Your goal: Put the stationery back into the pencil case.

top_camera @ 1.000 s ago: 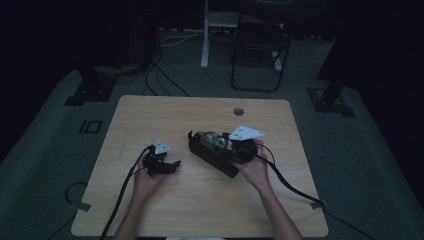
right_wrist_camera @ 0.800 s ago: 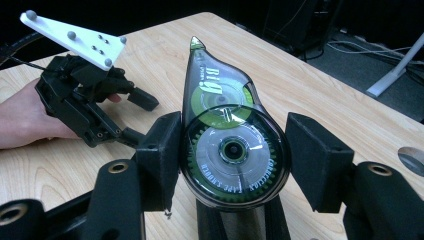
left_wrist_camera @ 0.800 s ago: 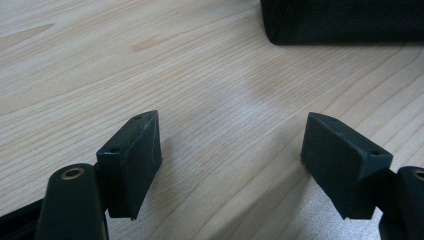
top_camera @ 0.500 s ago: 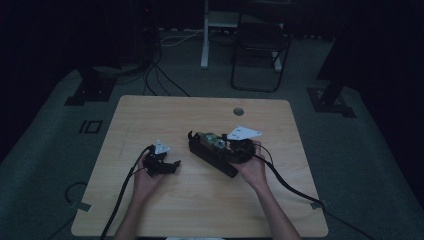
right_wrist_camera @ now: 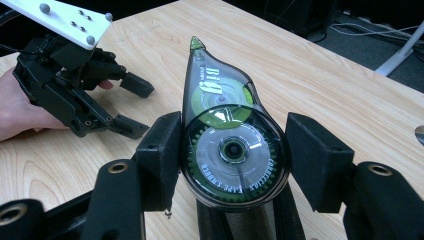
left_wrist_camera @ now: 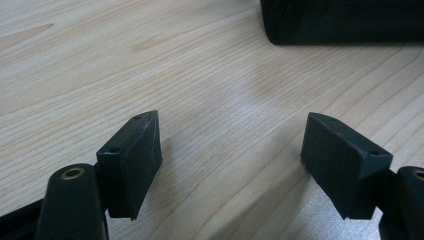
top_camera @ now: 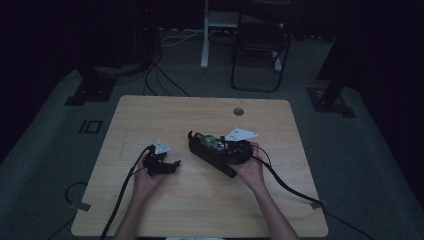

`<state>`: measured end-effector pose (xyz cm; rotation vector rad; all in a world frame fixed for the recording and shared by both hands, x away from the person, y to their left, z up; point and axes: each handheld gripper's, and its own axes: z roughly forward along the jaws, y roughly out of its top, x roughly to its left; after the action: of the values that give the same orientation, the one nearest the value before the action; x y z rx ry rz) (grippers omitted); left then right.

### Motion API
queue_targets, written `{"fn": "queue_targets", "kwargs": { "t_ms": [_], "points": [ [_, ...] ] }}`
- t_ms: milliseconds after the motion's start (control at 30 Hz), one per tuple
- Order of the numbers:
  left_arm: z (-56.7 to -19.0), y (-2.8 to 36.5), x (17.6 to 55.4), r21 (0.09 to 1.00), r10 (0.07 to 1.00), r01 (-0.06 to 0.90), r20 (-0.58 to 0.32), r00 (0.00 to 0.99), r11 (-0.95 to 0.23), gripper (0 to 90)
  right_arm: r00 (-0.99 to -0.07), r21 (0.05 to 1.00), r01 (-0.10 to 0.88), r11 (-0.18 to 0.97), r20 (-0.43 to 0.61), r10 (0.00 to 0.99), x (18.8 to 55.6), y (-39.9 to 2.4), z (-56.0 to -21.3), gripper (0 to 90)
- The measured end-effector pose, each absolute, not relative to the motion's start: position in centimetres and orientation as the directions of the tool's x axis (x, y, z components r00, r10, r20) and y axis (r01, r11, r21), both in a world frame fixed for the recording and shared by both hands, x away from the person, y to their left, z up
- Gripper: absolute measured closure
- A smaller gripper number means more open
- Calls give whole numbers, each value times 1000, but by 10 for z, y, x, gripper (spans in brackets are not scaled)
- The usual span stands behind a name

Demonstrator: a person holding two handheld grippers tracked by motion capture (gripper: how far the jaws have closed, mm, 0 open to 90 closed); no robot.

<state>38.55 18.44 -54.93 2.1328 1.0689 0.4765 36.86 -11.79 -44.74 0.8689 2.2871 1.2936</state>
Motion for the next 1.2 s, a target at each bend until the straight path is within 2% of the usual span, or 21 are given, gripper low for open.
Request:
{"fn": "queue_targets", "kwargs": {
  "t_ms": [500,1200],
  "points": [
    [-549,184,385,723,805,550,16,593,-419,244,-727,850,358,386,-6,686,374,-115,-456,413],
    [-549,184,385,724,806,550,15,592,-417,245,-705,829,369,420,-45,708,382,-115,-463,414]
  ]
}}
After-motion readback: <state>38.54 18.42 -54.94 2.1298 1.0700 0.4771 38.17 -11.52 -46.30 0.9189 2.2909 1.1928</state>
